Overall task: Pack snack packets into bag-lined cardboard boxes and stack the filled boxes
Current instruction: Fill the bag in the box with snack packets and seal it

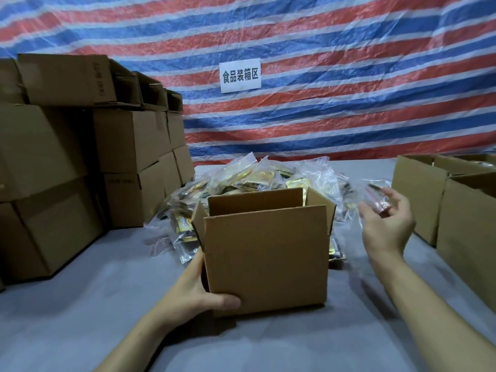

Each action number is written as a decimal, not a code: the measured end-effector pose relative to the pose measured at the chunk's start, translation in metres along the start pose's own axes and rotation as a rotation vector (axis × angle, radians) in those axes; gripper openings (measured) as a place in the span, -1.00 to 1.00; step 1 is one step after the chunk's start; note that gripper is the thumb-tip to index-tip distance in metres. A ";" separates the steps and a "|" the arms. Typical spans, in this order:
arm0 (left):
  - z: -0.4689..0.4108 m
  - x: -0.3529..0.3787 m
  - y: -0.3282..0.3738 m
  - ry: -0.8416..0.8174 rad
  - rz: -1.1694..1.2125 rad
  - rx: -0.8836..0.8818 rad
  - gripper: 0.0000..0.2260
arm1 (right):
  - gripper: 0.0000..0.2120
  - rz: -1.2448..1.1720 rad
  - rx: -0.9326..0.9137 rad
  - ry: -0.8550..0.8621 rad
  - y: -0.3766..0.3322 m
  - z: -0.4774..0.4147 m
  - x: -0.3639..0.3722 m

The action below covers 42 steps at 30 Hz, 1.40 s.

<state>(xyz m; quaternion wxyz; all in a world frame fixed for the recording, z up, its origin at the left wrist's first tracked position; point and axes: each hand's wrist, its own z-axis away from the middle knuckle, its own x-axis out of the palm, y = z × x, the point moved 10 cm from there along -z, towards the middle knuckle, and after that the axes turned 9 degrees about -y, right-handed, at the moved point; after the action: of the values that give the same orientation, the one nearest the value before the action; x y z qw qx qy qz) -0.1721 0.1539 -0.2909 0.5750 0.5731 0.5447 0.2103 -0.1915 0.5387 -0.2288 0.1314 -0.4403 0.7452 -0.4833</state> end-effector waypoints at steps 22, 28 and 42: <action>-0.002 0.001 0.004 -0.036 0.027 -0.014 -0.12 | -0.61 -0.045 0.387 -0.379 0.017 0.055 0.069; -0.003 -0.006 0.011 0.007 0.049 0.003 -0.18 | -0.86 0.150 0.319 -0.387 -0.035 0.024 0.064; -0.003 -0.005 0.007 0.015 0.141 -0.007 -0.10 | -0.83 0.253 0.054 -0.436 -0.202 -0.010 0.100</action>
<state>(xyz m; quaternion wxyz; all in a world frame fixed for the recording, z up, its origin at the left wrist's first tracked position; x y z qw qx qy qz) -0.1739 0.1529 -0.2823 0.5568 0.6063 0.5066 0.2566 -0.1484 0.4369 -0.0324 0.3602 -0.4337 0.7352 -0.3764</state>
